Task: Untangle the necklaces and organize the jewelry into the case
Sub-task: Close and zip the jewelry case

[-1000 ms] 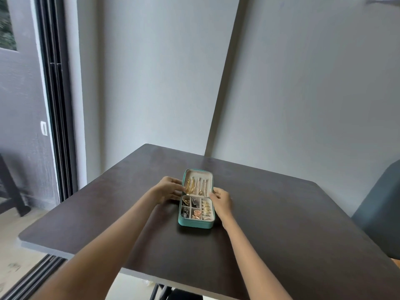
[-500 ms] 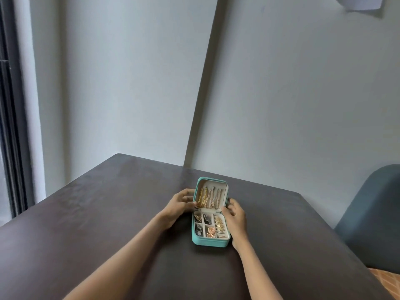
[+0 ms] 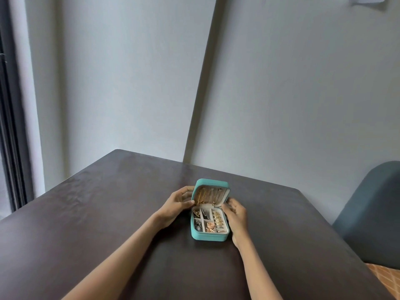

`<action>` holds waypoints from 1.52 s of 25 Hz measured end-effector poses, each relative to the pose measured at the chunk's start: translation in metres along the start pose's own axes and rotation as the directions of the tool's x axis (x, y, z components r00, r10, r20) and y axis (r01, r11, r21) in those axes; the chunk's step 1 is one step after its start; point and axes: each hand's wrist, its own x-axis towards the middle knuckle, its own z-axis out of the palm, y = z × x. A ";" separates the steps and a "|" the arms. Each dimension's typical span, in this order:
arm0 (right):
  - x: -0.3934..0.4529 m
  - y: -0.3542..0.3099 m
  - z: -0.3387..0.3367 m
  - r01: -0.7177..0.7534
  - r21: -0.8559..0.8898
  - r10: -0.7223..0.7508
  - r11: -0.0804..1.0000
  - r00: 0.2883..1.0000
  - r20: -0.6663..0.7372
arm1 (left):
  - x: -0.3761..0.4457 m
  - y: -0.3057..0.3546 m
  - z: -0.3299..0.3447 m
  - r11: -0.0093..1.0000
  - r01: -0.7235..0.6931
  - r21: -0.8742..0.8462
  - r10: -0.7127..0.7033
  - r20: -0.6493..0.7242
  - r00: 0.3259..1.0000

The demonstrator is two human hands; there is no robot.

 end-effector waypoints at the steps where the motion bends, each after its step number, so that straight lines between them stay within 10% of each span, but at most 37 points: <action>1: -0.001 0.000 0.000 -0.004 0.003 0.004 1.000 1.000 -0.018 | -0.001 0.000 0.001 1.000 -0.008 0.014 0.008 -0.011 1.000; 12: -0.022 -0.005 -0.004 -0.011 0.036 0.014 0.999 0.996 -0.093 | -0.022 0.007 0.014 0.984 0.032 0.174 -0.026 -0.041 0.999; 20: -0.030 -0.013 -0.004 -0.043 -0.098 0.027 0.994 0.988 -0.155 | -0.036 0.018 0.016 0.847 0.178 0.501 -0.312 0.198 0.929; 38: -0.028 -0.009 0.000 0.164 -0.739 -0.075 0.654 0.986 0.152 | 0.009 -0.009 0.038 0.437 0.090 0.895 0.005 -0.102 0.995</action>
